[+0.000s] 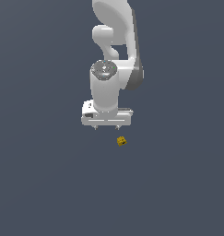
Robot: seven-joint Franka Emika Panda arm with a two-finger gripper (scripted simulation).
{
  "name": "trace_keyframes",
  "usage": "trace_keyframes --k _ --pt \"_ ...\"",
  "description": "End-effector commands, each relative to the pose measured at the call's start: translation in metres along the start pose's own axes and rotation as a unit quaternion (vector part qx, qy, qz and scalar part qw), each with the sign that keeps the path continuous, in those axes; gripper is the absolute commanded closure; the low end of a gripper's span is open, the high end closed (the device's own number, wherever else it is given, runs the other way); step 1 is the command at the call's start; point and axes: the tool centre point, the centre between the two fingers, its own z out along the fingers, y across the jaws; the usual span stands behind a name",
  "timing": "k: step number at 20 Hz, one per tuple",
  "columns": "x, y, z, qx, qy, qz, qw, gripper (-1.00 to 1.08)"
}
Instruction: Pick up the object and move it to a goal position.
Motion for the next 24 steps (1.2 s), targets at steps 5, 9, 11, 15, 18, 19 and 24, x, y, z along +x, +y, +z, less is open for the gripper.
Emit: trace_keyframes --k 5,9,11,15,18,19,24 --pt "0.0 -0.002 0.003 0.001 0.0 0.018 0.9998 -0.92" --pt "0.0 -0.006 0.006 0.002 0.0 0.041 0.9991 -0.92" --pt "0.001 -0.008 0.008 0.002 0.0 0.056 0.9984 -0.92" --pt "0.001 -0.013 0.014 0.003 0.001 0.093 0.9956 -0.92" --pt "0.001 -0.018 0.019 0.004 0.001 0.127 0.9919 -0.92" --pt "0.001 -0.019 0.02 0.005 0.001 0.14 0.9902 -0.92" --pt "0.001 -0.028 0.03 0.006 0.001 0.202 0.9793 -0.92"
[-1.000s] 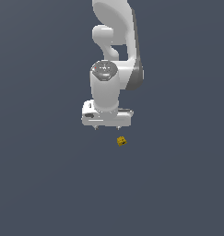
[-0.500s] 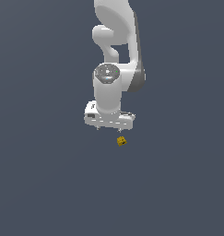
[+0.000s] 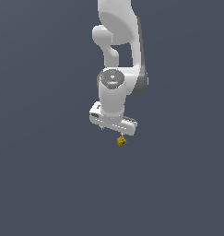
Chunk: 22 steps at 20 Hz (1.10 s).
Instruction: Pick up the object and move it to a goal position.
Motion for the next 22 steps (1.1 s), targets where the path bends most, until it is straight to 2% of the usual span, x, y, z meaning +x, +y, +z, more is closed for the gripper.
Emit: trace_keyframes --k 1,6,11,16,22 --pt "-0.002 -0.004 0.005 0.001 0.0 0.032 0.9995 -0.92" --pt "-0.005 -0.011 0.014 0.002 0.001 0.096 0.9954 -0.92" --pt "-0.008 -0.018 0.022 0.003 0.001 0.159 0.9873 -0.92" --pt "-0.011 -0.025 0.031 0.003 0.002 0.221 0.9752 -0.92" --pt "-0.015 -0.033 0.041 0.004 0.004 0.294 0.9557 -0.92"
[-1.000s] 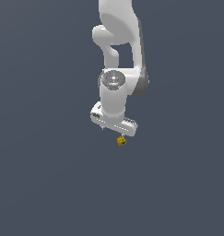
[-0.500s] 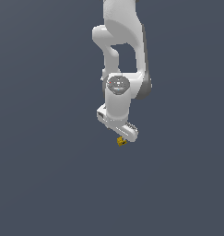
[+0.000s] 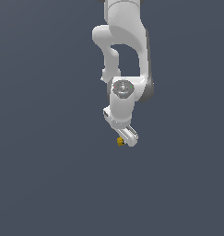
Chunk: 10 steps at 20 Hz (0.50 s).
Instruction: Pick up the object and move it to a goal position.
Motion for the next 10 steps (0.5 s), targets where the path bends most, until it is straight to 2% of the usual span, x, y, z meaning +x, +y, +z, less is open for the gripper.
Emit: trace_keyframes --k 1,10 --pt "-0.0029 -0.0016 0.004 0.0 0.001 0.031 0.9995 -0.92" --pt "-0.0098 -0.0053 0.0135 0.001 0.003 0.104 0.9946 -0.92"
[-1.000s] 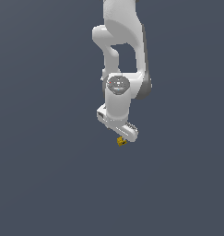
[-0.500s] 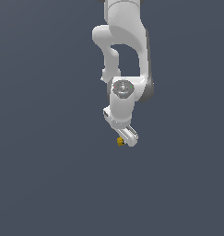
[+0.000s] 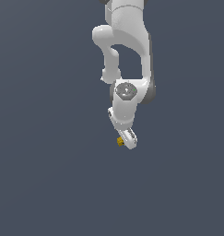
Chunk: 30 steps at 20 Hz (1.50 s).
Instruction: Pick up the object and move it to a goal position.
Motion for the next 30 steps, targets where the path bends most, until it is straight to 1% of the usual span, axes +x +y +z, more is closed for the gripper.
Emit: trace_keyframes --k 1,6,12,21,26,27,30 --pt "-0.001 0.0 0.002 0.0 0.001 0.015 0.9999 -0.92" --pt "-0.003 -0.001 0.004 0.001 0.001 0.03 0.9996 -0.92" --pt "-0.003 -0.001 0.007 0.001 0.001 0.029 0.9996 -0.92" --pt "-0.003 0.0 0.047 0.001 0.001 0.031 0.9995 -0.92" --pt "-0.003 -0.001 0.054 0.001 0.001 0.031 0.9995 -0.92" --pt "-0.003 -0.001 0.054 0.001 0.001 0.031 0.9995 1.08" --pt "-0.003 -0.001 0.054 0.001 0.001 0.031 0.9995 1.08"
